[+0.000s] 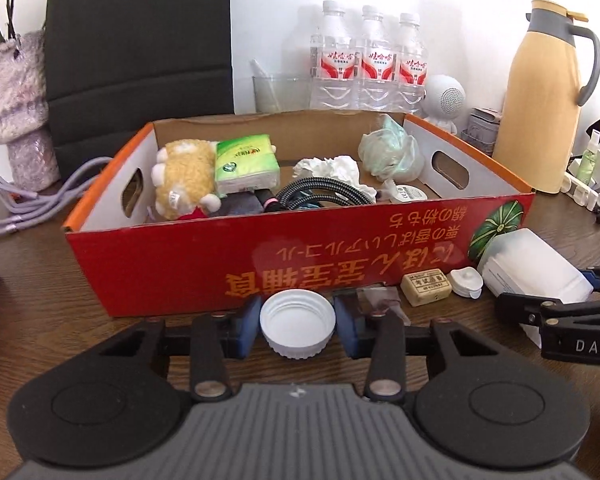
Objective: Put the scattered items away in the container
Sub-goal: 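Grasp the white bottle cap with the left tool while the right tool grasps the clear swab box, then carry the cap and swab box into the box and open both tools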
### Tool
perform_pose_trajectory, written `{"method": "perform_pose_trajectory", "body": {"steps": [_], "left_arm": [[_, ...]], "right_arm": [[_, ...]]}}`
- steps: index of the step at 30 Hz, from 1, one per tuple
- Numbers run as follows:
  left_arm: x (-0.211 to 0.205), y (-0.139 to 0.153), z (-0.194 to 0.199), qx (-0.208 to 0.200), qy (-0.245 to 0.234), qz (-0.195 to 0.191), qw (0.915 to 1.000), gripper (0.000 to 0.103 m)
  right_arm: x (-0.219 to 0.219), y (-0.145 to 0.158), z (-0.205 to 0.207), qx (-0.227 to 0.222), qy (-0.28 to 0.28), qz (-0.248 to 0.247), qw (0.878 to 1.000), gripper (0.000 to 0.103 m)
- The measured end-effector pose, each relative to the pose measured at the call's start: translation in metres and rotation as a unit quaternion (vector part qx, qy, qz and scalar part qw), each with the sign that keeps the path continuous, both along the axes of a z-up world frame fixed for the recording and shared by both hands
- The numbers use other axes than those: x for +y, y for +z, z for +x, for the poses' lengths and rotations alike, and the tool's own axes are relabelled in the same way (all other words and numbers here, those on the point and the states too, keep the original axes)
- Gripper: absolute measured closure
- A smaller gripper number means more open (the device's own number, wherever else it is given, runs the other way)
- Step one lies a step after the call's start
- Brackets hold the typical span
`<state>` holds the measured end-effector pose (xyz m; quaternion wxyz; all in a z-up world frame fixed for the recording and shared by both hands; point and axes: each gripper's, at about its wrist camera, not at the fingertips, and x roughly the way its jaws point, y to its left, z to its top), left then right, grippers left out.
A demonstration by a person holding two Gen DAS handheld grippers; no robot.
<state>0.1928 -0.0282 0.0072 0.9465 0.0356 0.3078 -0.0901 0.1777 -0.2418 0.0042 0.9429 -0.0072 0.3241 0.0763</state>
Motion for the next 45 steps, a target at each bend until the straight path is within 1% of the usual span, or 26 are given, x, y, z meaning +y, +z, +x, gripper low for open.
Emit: {"method": "perform_pose_trajectory", "body": {"steps": [2,4,7,9,11,15,19,22,24,27,32,34,36,38,39,42,45], "left_arm": [[0.0,0.006,-0.008,-0.012,0.0,0.009,0.9999,0.062],[0.002,0.016,-0.021,-0.02,0.005,0.004,0.9998,0.062],[0.006,0.033,-0.047,-0.031,0.032,0.002,0.999,0.062],[0.007,0.042,-0.071,-0.047,0.052,0.004,0.9976,0.062],[0.007,0.051,-0.1,-0.072,0.065,0.001,0.9953,0.062],[0.003,0.062,-0.152,-0.105,0.072,-0.009,0.9919,0.062],[-0.003,0.066,-0.193,-0.121,0.069,-0.015,0.9901,0.062],[-0.006,0.066,-0.225,-0.129,0.06,-0.029,0.9894,0.062],[-0.01,0.063,-0.244,-0.139,0.052,-0.03,0.9884,0.062],[-0.018,0.059,-0.269,-0.151,0.058,-0.016,0.9867,0.062],[-0.021,0.058,-0.31,-0.193,0.071,0.011,0.9786,0.062],[-0.02,0.057,-0.317,-0.198,0.075,0.017,0.9771,0.062],[-0.017,0.058,-0.316,-0.196,0.08,0.013,0.9773,0.062],[-0.014,0.061,-0.309,-0.195,0.081,0.012,0.9773,0.062],[-0.012,0.063,-0.304,-0.197,0.081,0.011,0.977,0.062],[-0.006,0.08,-0.275,-0.212,0.077,0.002,0.9742,0.062],[0.0,0.097,-0.22,-0.22,0.069,-0.009,0.973,0.062]], "right_arm": [[-0.003,0.002,-0.004,-0.003,-0.004,0.01,1.0,0.038],[-0.004,0.007,-0.012,-0.01,-0.005,0.011,1.0,0.038],[-0.002,0.019,-0.034,-0.031,-0.004,0.007,0.999,0.038],[0.001,0.026,-0.053,-0.044,0.004,0.011,0.999,0.038],[0.005,0.032,-0.074,-0.056,0.012,0.014,0.998,0.038],[0.017,0.047,-0.12,-0.089,0.034,0.017,0.995,0.038],[0.025,0.061,-0.166,-0.134,0.048,0.012,0.99,0.038],[0.023,0.066,-0.195,-0.158,0.041,0.007,0.987,0.038],[0.02,0.065,-0.212,-0.173,0.033,0.003,0.984,0.038],[0.012,0.062,-0.236,-0.183,0.016,0.011,0.983,0.038],[-0.004,0.054,-0.273,-0.206,0.006,0.035,0.978,0.038],[-0.011,0.05,-0.281,-0.199,0.003,0.049,0.979,0.038],[-0.015,0.046,-0.282,-0.186,-0.001,0.057,0.981,0.038],[-0.016,0.047,-0.277,-0.18,-0.007,0.056,0.982,0.038],[-0.016,0.049,-0.274,-0.184,-0.011,0.053,0.982,0.038],[-0.013,0.064,-0.257,-0.208,-0.002,0.045,0.977,0.038],[-0.006,0.086,-0.214,-0.214,0.01,0.038,0.976,0.038]]}}
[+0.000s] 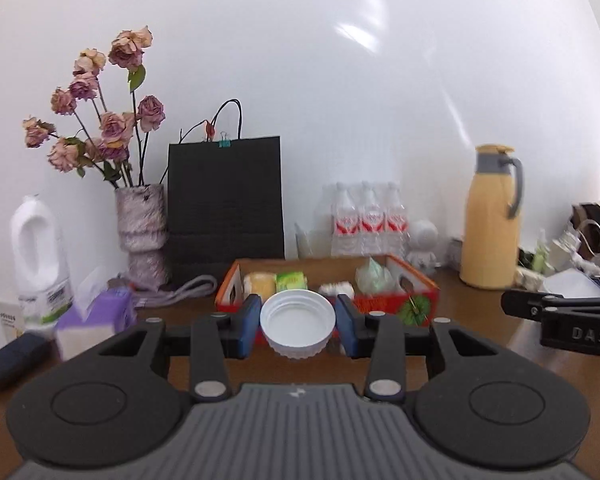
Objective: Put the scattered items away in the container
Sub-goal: 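Carry the cap and swab box into the box and open both tools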
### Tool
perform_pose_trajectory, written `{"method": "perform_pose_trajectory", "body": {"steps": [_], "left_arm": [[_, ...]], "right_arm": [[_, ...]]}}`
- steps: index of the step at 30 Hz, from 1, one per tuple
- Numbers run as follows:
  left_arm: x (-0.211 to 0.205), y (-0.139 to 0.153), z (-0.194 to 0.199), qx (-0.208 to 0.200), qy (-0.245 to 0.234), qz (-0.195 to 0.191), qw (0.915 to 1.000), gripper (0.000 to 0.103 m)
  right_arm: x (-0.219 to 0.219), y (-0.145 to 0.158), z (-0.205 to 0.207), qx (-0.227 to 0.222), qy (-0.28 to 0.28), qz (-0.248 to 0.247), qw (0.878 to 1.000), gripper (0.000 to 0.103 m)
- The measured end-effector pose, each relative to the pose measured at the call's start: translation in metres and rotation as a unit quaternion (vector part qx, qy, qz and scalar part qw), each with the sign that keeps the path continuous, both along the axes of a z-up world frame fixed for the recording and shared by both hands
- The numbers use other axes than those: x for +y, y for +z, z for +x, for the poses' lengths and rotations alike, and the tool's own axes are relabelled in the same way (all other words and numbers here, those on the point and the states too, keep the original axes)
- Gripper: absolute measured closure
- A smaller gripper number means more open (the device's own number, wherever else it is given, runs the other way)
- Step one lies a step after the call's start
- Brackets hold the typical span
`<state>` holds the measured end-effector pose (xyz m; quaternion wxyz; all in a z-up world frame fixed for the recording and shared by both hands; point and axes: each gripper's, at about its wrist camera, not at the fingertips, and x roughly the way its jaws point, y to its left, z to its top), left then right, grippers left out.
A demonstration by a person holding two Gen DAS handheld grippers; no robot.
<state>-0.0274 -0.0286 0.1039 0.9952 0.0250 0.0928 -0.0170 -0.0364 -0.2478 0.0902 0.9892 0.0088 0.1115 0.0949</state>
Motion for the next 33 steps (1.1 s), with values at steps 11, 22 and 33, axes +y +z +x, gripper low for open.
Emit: {"method": "perform_pose_trajectory", "body": {"steps": [11,22,33], "left_arm": [[0.017,0.021,0.229,0.105,-0.01,-0.005,0.9944,0.062],[0.004,-0.06,0.317,0.246,-0.034,0.015,0.9685,0.043],[0.01,-0.017,0.295,0.232,0.013,0.01,0.9725,0.006]], "right_arm": [[0.016,0.034,0.225,0.088,0.044,0.036,0.994,0.038],[0.043,-0.032,0.365,0.154,-0.006,0.022,0.988,0.038],[0.027,0.008,0.335,0.22,0.001,-0.027,0.975,0.015]]}}
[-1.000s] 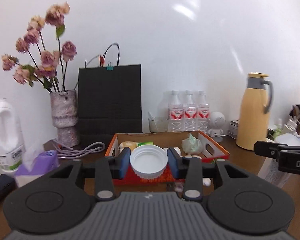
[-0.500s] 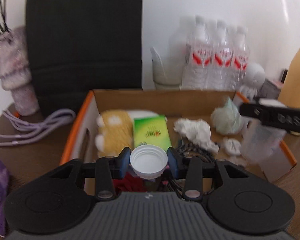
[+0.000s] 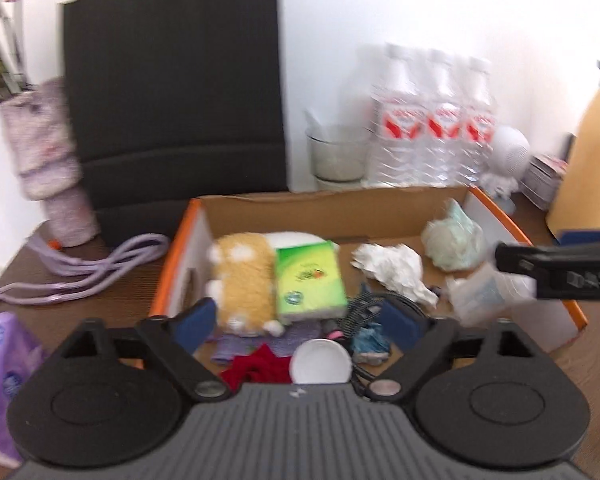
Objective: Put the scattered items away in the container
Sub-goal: 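Carry the cap and swab box into the box and open both tools, then grasp the small wrapped item with the left tool while the right tool grasps the small white cap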
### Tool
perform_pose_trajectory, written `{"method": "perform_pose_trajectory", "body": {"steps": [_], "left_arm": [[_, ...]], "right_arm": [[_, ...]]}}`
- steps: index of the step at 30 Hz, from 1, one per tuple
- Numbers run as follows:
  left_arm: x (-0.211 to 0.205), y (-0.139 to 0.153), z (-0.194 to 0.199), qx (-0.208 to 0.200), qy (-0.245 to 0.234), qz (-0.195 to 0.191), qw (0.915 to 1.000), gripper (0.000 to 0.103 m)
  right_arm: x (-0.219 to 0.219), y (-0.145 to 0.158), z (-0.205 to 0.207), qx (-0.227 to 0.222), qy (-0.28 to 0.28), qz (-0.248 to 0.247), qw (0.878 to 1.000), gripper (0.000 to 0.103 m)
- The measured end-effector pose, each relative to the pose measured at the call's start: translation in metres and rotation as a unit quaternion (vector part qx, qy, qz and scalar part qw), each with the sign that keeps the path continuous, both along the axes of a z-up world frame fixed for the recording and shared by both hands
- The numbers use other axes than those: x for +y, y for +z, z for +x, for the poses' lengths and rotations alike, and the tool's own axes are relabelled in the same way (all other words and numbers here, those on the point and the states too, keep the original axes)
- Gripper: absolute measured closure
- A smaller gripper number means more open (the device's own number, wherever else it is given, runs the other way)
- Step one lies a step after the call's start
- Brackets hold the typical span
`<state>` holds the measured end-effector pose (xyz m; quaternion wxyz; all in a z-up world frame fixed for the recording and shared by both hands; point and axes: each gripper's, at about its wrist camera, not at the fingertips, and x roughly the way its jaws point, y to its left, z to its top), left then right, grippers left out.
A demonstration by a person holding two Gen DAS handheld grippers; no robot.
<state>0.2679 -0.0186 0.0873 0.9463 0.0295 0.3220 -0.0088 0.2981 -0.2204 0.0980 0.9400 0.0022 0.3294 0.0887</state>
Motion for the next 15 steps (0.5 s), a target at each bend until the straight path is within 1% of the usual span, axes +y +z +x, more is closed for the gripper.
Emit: {"method": "perform_pose_trajectory", "body": {"steps": [2,5,7,9,10,12,13,15], "left_arm": [[0.002,0.003,-0.007,0.003,0.007,0.0,1.0,0.005],[-0.001,0.007,-0.021,0.017,0.007,0.013,0.9997,0.005],[-0.005,0.013,-0.032,0.011,0.006,0.024,0.9996,0.0],[-0.007,0.019,-0.044,-0.001,0.007,0.028,0.9996,0.0],[-0.008,0.021,-0.05,-0.001,0.008,0.028,0.9996,0.0],[-0.009,0.024,-0.061,0.006,0.015,0.029,0.9994,0.0],[-0.009,0.025,-0.069,0.004,0.018,0.027,0.9995,0.0],[-0.005,0.026,-0.091,-0.016,0.017,0.022,0.9995,0.0]], "right_arm": [[-0.003,0.008,-0.008,0.019,-0.011,-0.01,1.0,0.015],[-0.011,0.016,-0.028,0.017,-0.013,0.003,1.0,0.015],[-0.015,0.019,-0.039,0.023,-0.009,0.014,1.0,0.015],[-0.019,0.022,-0.05,0.032,-0.007,0.021,0.999,0.015],[-0.02,0.023,-0.056,0.038,-0.005,0.023,0.999,0.015],[-0.023,0.024,-0.068,0.046,-0.006,0.021,0.999,0.015],[-0.024,0.024,-0.075,0.049,-0.007,0.017,0.999,0.015],[-0.026,0.023,-0.09,0.058,-0.008,0.005,0.998,0.015]]}}
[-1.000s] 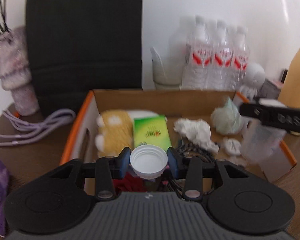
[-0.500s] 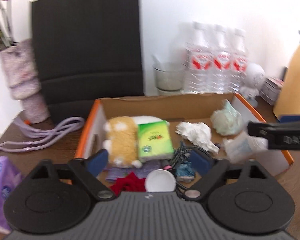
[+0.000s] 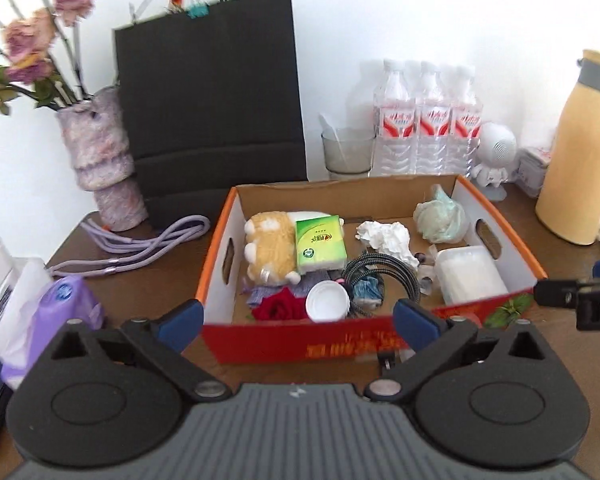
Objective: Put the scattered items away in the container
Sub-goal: 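Grasp the small wrapped item with the left tool while the right tool grasps the small white cap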
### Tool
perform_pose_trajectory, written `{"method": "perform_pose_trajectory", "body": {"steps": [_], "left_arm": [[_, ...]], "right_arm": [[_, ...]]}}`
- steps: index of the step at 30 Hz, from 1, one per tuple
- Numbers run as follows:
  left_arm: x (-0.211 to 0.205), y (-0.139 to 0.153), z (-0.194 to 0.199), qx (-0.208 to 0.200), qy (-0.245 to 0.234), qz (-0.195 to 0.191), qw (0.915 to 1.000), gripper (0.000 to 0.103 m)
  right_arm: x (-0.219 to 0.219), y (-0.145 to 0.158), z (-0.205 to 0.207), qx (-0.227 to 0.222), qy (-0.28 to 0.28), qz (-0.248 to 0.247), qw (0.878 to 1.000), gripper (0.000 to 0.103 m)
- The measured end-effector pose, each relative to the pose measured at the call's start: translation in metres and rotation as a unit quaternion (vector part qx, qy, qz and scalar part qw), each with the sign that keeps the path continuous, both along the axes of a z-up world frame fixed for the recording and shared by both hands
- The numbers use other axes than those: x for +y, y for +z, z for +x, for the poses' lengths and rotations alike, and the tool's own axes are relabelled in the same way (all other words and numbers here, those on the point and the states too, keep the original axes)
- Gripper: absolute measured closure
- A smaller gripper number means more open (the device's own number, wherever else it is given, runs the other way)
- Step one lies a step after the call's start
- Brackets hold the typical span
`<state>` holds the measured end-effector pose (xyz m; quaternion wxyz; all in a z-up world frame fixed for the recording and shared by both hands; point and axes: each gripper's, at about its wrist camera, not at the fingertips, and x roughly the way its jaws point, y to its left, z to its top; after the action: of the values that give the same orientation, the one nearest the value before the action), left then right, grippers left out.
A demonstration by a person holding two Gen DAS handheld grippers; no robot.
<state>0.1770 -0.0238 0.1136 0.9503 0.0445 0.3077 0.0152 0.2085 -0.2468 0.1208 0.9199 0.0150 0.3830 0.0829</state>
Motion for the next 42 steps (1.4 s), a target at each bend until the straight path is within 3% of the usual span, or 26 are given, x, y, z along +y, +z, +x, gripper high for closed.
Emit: {"method": "perform_pose_trajectory", "body": {"steps": [6,9,11,13,14,20,25,30,32,35,37,39,42], "left_arm": [[0.005,-0.008,-0.076,-0.08,-0.023,0.011,0.9965,0.0],[0.001,-0.032,-0.1,-0.08,-0.047,0.006,0.9957,0.0],[-0.005,-0.051,-0.103,-0.068,-0.061,0.008,0.9958,0.003],[-0.01,-0.065,-0.098,-0.051,-0.062,0.011,0.9967,0.015],[-0.01,-0.071,-0.093,-0.043,-0.062,0.006,0.9971,0.016],[-0.003,-0.084,-0.059,-0.032,-0.059,-0.032,0.9972,0.022],[0.003,-0.092,-0.03,-0.019,-0.061,-0.056,0.9964,0.036],[-0.007,-0.098,-0.003,0.003,-0.081,-0.048,0.9956,0.04],[-0.012,-0.099,0.003,0.002,-0.094,-0.048,0.9944,0.041],[-0.018,-0.103,0.012,0.006,-0.104,-0.047,0.9934,0.051],[-0.022,-0.105,0.02,0.013,-0.098,-0.04,0.9943,0.066],[-0.02,-0.106,0.024,0.016,-0.097,-0.051,0.9939,0.074],[-0.021,-0.106,0.028,0.018,-0.097,-0.058,0.9934,0.074]], "right_arm": [[-0.015,-0.014,-0.058,-0.031,0.028,0.009,0.999,0.015],[-0.017,-0.036,-0.089,-0.071,0.042,0.019,0.996,0.019],[-0.015,-0.054,-0.101,-0.086,0.051,0.021,0.995,0.031],[-0.01,-0.071,-0.102,-0.084,0.06,0.018,0.994,0.039],[-0.006,-0.078,-0.1,-0.079,0.066,0.012,0.995,0.043],[0.01,-0.099,-0.062,-0.071,0.062,0.011,0.996,0.043],[0.028,-0.11,-0.024,-0.063,0.057,-0.013,0.996,0.05],[0.036,-0.117,-0.011,-0.06,0.048,-0.018,0.997,0.063],[0.036,-0.116,-0.012,-0.061,0.061,-0.01,0.996,0.08],[0.033,-0.116,-0.016,-0.062,0.057,-0.014,0.996,0.081],[0.028,-0.116,-0.022,-0.062,0.049,-0.008,0.997,0.081],[0.021,-0.115,-0.029,-0.059,0.045,0.005,0.997,0.081],[0.013,-0.114,-0.042,-0.061,0.044,0.012,0.997,0.081]]}}
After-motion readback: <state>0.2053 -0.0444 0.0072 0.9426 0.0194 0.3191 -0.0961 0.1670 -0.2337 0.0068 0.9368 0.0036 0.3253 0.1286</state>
